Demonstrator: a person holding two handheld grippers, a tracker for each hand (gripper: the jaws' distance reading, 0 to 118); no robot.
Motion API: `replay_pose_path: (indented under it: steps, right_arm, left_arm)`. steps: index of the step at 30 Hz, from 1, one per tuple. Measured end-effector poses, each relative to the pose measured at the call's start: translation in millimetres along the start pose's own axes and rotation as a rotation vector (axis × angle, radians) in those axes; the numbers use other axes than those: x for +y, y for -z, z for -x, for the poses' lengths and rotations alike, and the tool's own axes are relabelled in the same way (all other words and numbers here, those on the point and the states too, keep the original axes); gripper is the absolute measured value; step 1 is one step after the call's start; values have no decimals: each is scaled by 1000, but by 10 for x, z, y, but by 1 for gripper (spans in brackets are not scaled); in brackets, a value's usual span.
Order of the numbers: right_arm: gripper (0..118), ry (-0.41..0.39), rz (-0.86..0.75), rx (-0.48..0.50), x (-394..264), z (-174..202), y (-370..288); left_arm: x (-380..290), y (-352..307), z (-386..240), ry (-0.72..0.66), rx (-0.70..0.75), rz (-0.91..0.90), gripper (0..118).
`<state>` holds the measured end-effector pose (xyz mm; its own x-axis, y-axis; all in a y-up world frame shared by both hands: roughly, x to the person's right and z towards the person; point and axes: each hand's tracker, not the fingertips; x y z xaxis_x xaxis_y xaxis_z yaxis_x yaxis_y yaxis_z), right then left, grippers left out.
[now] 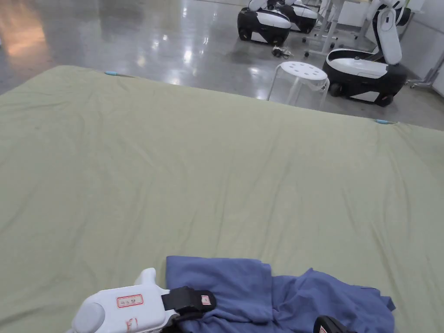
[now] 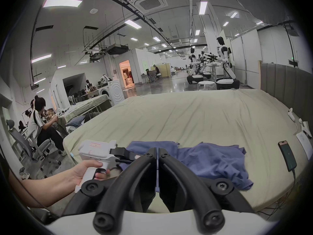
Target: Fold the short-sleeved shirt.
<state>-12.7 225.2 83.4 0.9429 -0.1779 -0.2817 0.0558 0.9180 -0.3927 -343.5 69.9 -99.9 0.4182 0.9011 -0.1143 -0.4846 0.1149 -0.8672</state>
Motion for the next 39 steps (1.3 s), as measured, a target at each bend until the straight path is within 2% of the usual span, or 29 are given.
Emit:
replay_pose_path:
  steps: [2,4,7,10,12,14,18,20,23,25,26,28,31,33,36,39]
  right_arm:
    - [4,9,-11,4,-15,-4,-63]
    - [4,15,-28,6,-37,-8,-132]
    - [4,8,-29,16,-84,-32,-184]
    - [4,-17,-36,14,-116,-64,-235]
    - [4,-6,-51,14,-131,-114,-306]
    - [4,8,-58,4,-155,-175,-384]
    - [4,4,-87,-28,-203,-318,-593]
    - [4,1,-108,-57,-218,-384,-709]
    - [4,39,-135,-72,-269,-506,-878]
    - [3,45,-138,-83,-309,-572,-958]
    - [4,38,-137,-94,-322,-591,-984]
    - [4,18,-133,-108,-342,-625,-1029]
    - [4,18,-134,-96,-357,-657,-1032]
    - [4,19,-140,-95,-359,-657,-1020]
    - [4,29,-144,-93,-353,-657,-1002]
    - [4,41,-137,-81,-402,-678,-970]
  left_arm:
    - [55,-247,-85,70,50,-72,9]
    - [132,-547,-164,95,179,-175,9]
    - [182,-711,-374,311,414,-226,9]
    - [24,-613,-731,440,501,-206,10]
    - [-195,-453,-1060,528,547,-252,10]
    - [-437,-165,-1403,634,543,-226,10]
    - [-1066,694,-1785,951,618,-102,10]
    - [-1278,1110,-1765,1000,682,-44,10]
    - [-1485,1612,-1614,1045,780,38,10]
    - [-1519,1694,-1481,1118,829,12,14]
    - [-1528,1669,-1495,1119,803,-7,18]
    - [-1459,1519,-1555,1074,758,18,35]
    - [-1320,1186,-1702,933,577,61,47]
    - [-1231,826,-1816,833,410,39,74]
    - [-1174,266,-1897,750,216,-32,74]
    - [-1062,-166,-1646,718,173,-193,72]
